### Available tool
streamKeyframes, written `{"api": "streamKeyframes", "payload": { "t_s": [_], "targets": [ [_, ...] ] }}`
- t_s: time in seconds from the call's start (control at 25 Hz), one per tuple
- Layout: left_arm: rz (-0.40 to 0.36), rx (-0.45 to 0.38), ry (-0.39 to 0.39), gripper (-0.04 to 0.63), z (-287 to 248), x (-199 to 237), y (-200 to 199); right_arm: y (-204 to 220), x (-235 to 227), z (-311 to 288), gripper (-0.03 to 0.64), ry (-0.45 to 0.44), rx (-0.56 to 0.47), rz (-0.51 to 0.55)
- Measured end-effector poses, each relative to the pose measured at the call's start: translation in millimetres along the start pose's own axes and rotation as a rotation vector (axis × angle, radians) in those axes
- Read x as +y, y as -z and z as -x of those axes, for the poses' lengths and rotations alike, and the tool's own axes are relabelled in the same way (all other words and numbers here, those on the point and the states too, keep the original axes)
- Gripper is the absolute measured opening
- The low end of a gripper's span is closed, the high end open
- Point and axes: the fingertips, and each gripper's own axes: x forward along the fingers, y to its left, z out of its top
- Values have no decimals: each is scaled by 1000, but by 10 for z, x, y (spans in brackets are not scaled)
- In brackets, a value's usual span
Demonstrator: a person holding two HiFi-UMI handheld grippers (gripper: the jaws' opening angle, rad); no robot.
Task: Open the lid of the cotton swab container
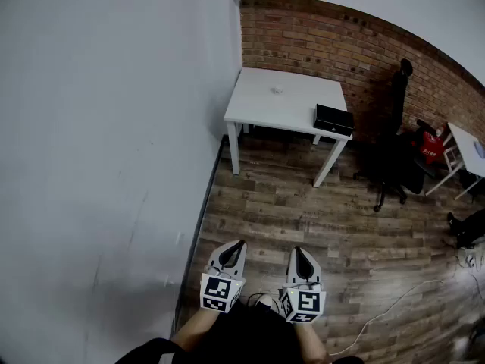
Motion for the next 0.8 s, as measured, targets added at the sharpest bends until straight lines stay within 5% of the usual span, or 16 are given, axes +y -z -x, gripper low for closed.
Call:
{"api": "streamKeyframes", "payload": {
  "t_s": [0.8],
  "targets": [
    [-31, -15, 3, 14, 62, 56, 100, 96, -442, 155, 21, -35, -3, 32]
  ]
}}
